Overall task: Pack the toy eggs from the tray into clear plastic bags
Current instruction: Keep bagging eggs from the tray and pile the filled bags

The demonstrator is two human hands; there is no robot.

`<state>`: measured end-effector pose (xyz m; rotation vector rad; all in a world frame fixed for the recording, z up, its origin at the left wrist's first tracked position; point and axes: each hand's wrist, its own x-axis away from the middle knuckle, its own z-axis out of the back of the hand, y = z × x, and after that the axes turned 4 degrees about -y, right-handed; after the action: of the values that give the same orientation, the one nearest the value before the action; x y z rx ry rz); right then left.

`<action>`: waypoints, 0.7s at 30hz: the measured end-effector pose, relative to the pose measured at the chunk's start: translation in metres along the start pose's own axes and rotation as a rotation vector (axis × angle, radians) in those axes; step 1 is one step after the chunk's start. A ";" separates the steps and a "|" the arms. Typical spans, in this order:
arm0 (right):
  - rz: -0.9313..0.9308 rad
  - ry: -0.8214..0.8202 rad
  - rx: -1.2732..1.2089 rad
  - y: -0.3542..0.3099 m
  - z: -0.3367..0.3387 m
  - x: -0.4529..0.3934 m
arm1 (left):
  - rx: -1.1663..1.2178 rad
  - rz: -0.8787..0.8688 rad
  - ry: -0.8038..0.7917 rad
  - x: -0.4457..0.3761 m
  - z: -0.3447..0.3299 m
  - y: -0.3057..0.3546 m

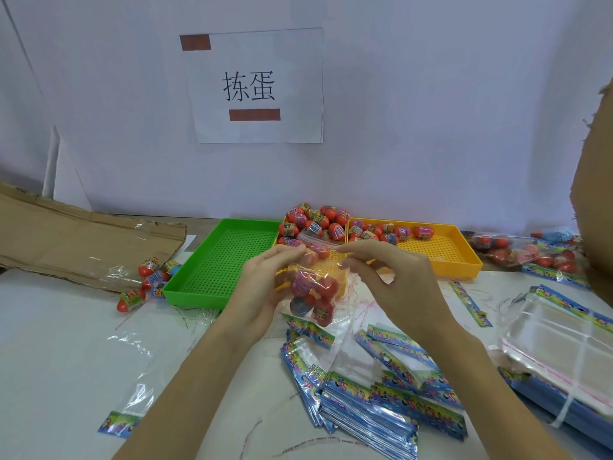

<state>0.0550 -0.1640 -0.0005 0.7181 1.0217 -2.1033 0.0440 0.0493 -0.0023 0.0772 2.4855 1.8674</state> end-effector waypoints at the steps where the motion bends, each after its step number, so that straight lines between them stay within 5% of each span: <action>1: 0.020 0.011 0.004 -0.001 0.000 0.000 | -0.012 -0.026 0.022 0.000 -0.001 -0.001; 11: 0.005 0.253 0.102 -0.005 0.006 0.000 | -0.255 -0.317 0.131 0.000 -0.005 -0.009; 16: 0.095 0.166 0.171 -0.021 -0.020 0.002 | -0.290 -0.396 0.170 0.002 -0.013 -0.016; 21: 0.117 0.268 0.342 -0.025 -0.024 0.003 | -0.292 -0.473 0.182 0.005 -0.021 -0.017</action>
<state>0.0378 -0.1335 -0.0045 1.2255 0.7375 -2.1402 0.0372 0.0244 -0.0127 -0.6515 2.0426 2.0507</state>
